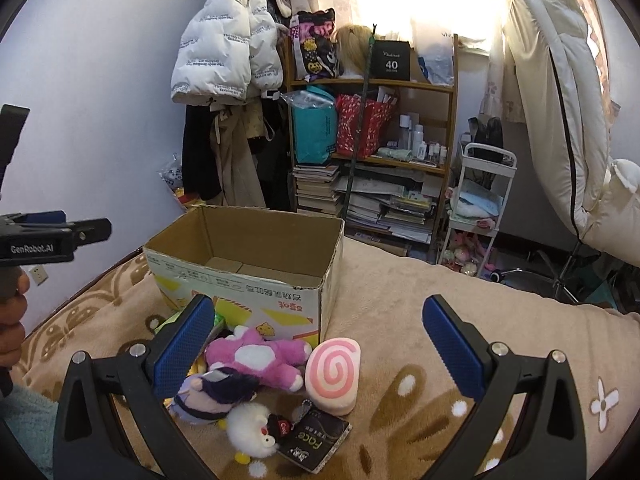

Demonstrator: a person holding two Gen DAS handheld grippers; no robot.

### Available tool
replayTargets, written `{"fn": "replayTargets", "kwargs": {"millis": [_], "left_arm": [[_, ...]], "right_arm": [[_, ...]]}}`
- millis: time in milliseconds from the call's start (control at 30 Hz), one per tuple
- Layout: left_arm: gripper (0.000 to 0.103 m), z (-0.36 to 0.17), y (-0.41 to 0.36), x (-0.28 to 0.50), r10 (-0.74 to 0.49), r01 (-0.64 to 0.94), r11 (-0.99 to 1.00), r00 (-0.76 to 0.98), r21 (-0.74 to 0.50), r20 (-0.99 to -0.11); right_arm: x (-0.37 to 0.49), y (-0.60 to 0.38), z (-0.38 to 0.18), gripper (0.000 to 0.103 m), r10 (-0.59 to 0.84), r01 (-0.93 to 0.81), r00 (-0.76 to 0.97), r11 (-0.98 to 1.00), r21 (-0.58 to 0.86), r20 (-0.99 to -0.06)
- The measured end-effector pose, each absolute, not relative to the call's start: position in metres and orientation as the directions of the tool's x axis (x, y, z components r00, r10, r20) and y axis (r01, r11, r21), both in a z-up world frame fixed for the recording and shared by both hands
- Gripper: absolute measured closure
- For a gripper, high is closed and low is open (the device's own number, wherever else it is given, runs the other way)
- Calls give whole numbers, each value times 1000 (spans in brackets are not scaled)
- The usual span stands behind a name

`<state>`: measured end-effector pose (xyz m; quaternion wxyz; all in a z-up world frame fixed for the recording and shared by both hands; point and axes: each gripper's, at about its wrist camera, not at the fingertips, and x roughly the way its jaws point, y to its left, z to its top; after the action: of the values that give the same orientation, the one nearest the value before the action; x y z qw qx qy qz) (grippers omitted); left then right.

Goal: Organize soft objects
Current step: 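Reach the left tool to the green tissue pack while the right tool reaches the swirl cushion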

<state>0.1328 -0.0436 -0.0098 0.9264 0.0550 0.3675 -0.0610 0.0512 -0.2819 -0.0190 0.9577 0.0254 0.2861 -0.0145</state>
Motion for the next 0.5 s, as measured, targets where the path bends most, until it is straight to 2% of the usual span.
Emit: {"fn": "replayTargets", "kwargs": {"millis": [233, 367, 500], "left_arm": [[1, -46, -68, 154, -72, 198, 977, 666, 82, -742], [1, -66, -77, 158, -68, 213, 973, 636, 90, -769], [1, -84, -81, 162, -73, 223, 972, 596, 78, -800]], "right_arm": [[77, -293, -41, 0, -2, 61, 791, 995, 76, -611], [88, -300, -59, 7, 14, 65, 752, 993, 96, -659], [97, -307, -76, 9, 23, 83, 714, 990, 118, -699]]}}
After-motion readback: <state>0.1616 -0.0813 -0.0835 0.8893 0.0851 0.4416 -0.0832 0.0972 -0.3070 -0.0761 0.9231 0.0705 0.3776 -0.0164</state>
